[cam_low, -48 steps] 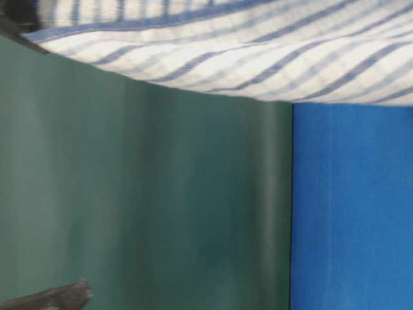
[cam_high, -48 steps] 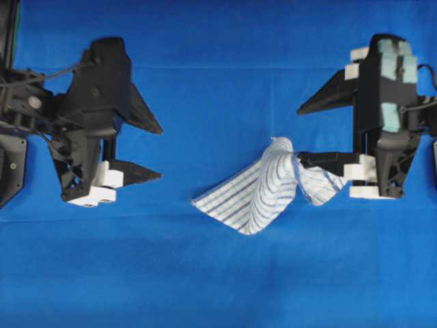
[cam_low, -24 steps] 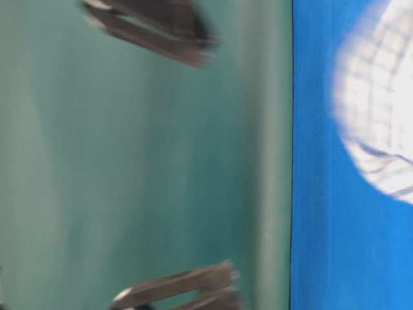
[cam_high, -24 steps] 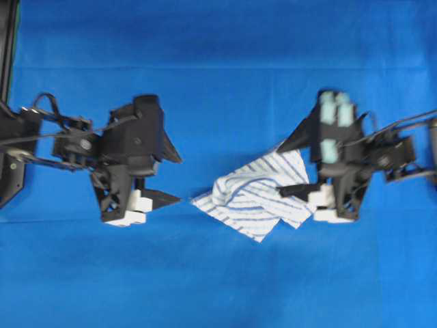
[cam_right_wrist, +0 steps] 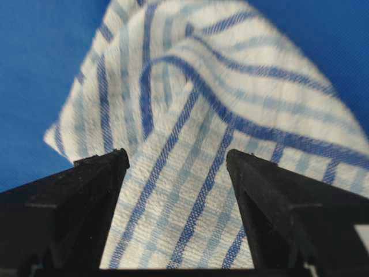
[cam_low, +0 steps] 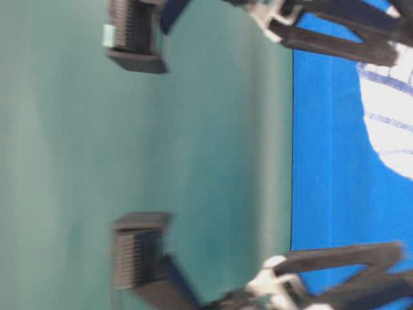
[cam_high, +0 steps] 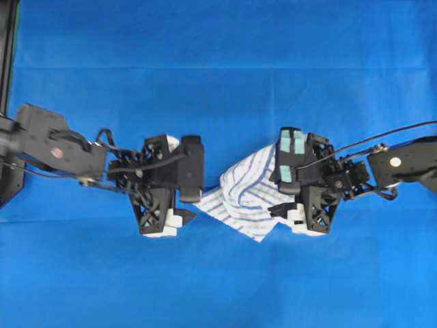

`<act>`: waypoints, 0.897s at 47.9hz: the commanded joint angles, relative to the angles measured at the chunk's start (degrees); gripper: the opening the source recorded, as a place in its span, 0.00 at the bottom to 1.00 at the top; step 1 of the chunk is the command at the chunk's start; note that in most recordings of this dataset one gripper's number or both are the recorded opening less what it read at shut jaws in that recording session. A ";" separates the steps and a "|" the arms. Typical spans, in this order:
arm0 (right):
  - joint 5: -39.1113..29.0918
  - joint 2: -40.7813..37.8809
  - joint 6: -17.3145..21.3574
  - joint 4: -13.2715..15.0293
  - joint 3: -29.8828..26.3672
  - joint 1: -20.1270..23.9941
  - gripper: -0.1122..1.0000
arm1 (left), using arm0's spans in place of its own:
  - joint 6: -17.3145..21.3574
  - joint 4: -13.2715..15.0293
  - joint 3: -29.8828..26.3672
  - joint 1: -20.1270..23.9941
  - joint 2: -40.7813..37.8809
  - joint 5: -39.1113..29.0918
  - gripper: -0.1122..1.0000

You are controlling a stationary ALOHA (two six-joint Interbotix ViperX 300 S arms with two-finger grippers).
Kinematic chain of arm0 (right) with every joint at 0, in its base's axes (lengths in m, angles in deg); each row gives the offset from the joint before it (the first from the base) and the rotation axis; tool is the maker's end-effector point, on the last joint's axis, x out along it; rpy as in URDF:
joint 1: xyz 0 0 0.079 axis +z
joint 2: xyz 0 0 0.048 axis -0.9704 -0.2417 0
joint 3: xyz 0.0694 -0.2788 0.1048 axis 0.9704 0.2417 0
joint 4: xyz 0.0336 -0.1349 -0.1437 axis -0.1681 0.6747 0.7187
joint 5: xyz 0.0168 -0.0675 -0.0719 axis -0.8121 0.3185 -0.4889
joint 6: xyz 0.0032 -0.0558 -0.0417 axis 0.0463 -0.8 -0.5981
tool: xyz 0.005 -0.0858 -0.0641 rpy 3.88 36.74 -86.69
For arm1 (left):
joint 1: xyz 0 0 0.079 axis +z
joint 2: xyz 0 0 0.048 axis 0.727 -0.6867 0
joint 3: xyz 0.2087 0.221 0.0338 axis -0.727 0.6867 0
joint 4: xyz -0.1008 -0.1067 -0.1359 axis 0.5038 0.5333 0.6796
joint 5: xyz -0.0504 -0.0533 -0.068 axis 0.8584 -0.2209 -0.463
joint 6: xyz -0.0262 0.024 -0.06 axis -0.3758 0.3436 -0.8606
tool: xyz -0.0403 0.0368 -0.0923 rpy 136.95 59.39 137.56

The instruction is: Lift the towel with both arms.

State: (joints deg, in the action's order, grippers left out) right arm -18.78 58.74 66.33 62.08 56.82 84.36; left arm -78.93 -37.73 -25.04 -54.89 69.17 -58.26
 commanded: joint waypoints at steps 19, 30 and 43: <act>4.13 -6.24 0.35 -0.09 -0.70 0.26 0.72 | 0.44 0.09 -0.35 0.00 -4.13 5.27 0.82; 3.96 -6.24 -0.09 0.09 -0.88 0.26 0.69 | 0.70 0.09 -0.53 1.14 -4.13 5.19 0.58; 3.96 -5.19 -0.97 0.70 -1.05 0.35 0.21 | 0.88 0.00 -0.88 1.32 -4.92 1.58 0.11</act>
State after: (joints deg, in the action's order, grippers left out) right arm -15.08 52.23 65.54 62.52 56.39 84.54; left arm -78.23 -37.73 -25.04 -53.66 63.46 -55.89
